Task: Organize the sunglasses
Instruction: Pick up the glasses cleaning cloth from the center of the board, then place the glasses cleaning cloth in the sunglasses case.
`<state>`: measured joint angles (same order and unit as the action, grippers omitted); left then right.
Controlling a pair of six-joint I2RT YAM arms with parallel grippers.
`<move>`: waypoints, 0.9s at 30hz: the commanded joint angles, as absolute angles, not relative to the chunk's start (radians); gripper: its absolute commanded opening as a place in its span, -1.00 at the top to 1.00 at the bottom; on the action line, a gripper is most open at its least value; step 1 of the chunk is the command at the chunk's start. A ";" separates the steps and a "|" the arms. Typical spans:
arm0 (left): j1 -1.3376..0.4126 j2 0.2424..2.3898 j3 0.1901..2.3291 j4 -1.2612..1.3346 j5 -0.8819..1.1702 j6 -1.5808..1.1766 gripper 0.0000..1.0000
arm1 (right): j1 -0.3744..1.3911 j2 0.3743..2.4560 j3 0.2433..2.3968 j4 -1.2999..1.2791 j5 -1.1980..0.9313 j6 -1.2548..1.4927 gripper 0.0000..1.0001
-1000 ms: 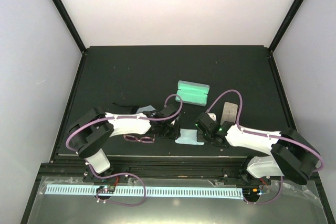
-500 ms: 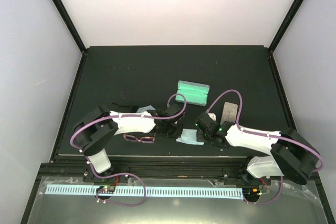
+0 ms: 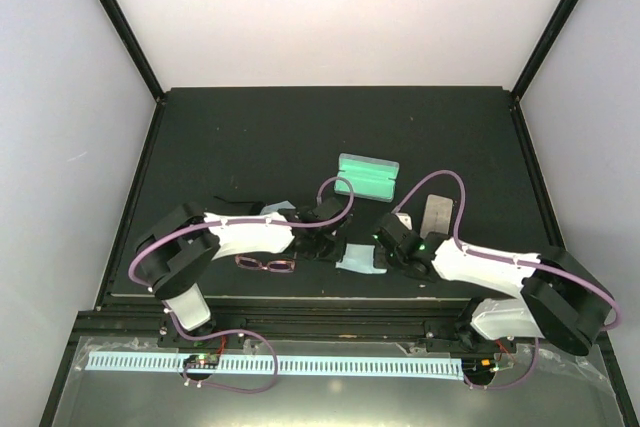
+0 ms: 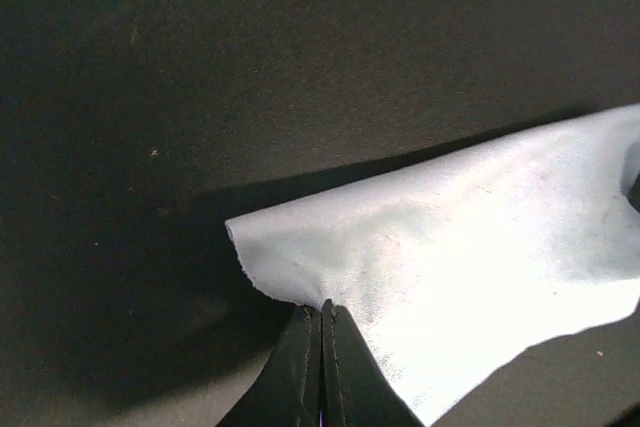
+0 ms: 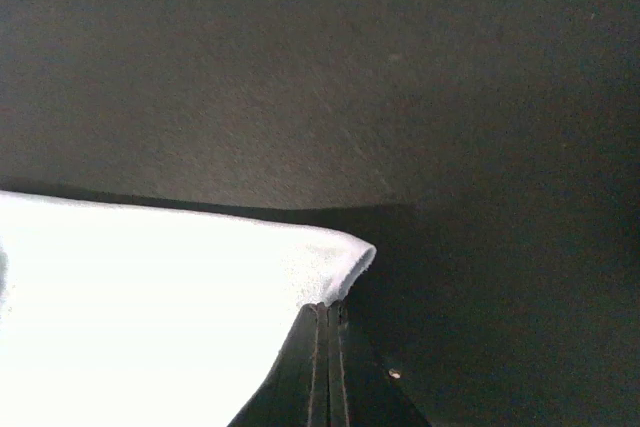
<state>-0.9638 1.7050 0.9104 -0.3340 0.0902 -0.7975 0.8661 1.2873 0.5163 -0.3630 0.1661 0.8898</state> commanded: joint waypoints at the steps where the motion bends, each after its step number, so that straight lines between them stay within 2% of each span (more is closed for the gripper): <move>1: -0.954 1.630 0.948 -0.360 0.069 -0.762 0.97 | 0.867 1.248 0.565 -0.372 0.216 0.896 0.98; 13: -0.782 1.652 1.100 -0.362 0.131 -0.588 0.97 | 0.743 1.381 0.815 -0.402 0.265 0.766 0.98; 21: -0.647 1.835 1.338 -0.369 0.244 -0.408 0.97 | 0.633 1.543 0.978 -0.350 0.296 0.727 0.98; 27: -0.603 1.985 1.504 -0.390 0.293 -0.336 0.97 | 0.567 1.641 1.013 -0.297 0.311 0.738 0.98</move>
